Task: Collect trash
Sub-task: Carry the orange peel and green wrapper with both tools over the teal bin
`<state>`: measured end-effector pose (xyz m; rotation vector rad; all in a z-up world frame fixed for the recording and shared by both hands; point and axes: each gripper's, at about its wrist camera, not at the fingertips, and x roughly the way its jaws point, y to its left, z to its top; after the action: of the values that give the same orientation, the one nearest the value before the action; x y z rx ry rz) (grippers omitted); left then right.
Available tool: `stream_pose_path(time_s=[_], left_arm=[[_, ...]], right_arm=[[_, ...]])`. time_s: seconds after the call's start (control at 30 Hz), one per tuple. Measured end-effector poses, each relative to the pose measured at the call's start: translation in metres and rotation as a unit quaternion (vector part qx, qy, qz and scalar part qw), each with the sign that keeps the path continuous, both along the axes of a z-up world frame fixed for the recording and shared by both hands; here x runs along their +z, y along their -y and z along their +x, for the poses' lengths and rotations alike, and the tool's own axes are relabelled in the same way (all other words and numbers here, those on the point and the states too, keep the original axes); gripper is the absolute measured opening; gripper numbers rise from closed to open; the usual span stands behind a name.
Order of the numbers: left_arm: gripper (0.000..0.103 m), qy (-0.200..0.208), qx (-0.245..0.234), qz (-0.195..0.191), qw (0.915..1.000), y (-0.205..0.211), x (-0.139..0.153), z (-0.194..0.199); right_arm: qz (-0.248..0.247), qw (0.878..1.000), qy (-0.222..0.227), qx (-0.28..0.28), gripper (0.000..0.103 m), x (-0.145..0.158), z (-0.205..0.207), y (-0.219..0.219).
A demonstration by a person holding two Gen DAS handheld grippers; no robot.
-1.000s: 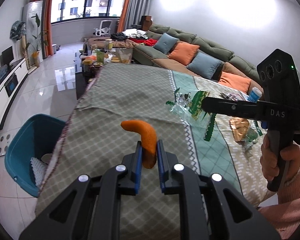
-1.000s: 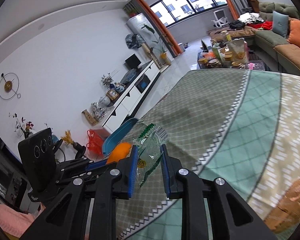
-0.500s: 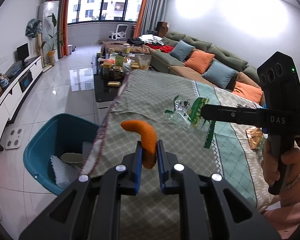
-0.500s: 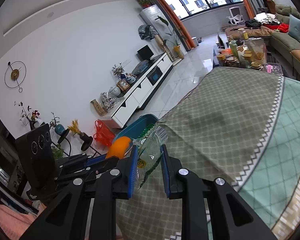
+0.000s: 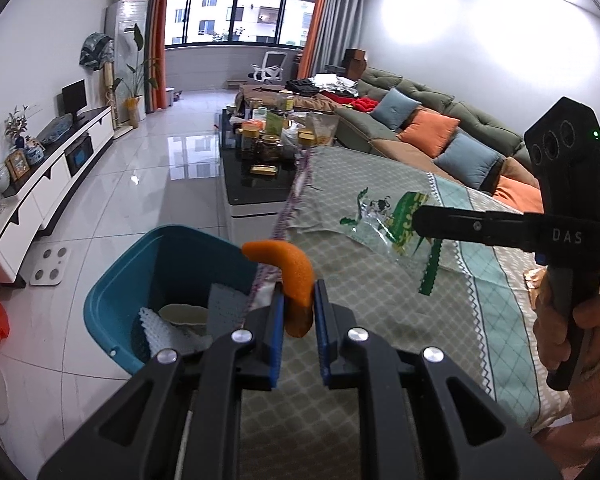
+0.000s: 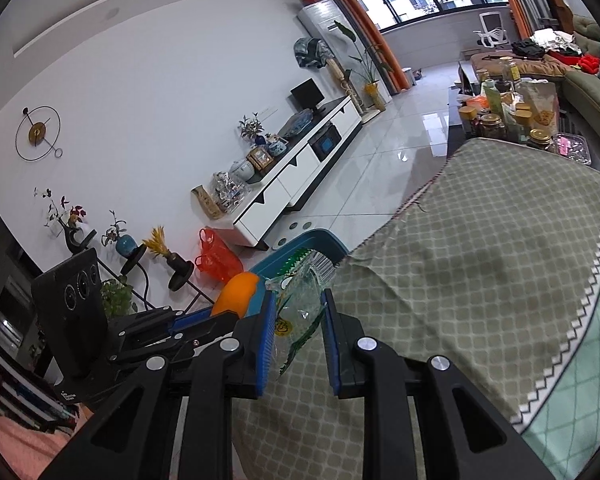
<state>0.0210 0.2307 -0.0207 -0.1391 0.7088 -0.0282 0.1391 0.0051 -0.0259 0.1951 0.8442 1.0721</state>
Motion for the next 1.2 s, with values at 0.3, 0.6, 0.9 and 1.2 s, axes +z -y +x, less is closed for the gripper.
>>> stream_pose_path(time_s=[0.3, 0.6, 0.9, 1.2], left_arm=[[0.015, -0.003, 0.025, 0.000, 0.9997, -0.021, -0.002, 0.002], [0.015, -0.017, 0.052, -0.001, 0.9985, -0.044, -0.010, 0.010], [0.015, -0.034, 0.074, -0.015, 0.9965, -0.065, -0.024, 0.016], [0.016, -0.054, 0.090, -0.025, 0.9941, -0.079, -0.039, 0.029]], right_arm=[[-0.012, 1.000, 0.000, 0.018, 0.023, -0.002, 0.008, -0.029], [-0.028, 0.999, -0.003, 0.029, 0.023, -0.006, 0.015, -0.060], [-0.053, 0.998, -0.007, 0.036, 0.023, -0.017, 0.021, -0.090], [-0.084, 0.996, -0.012, 0.041, 0.023, -0.030, 0.023, -0.122]])
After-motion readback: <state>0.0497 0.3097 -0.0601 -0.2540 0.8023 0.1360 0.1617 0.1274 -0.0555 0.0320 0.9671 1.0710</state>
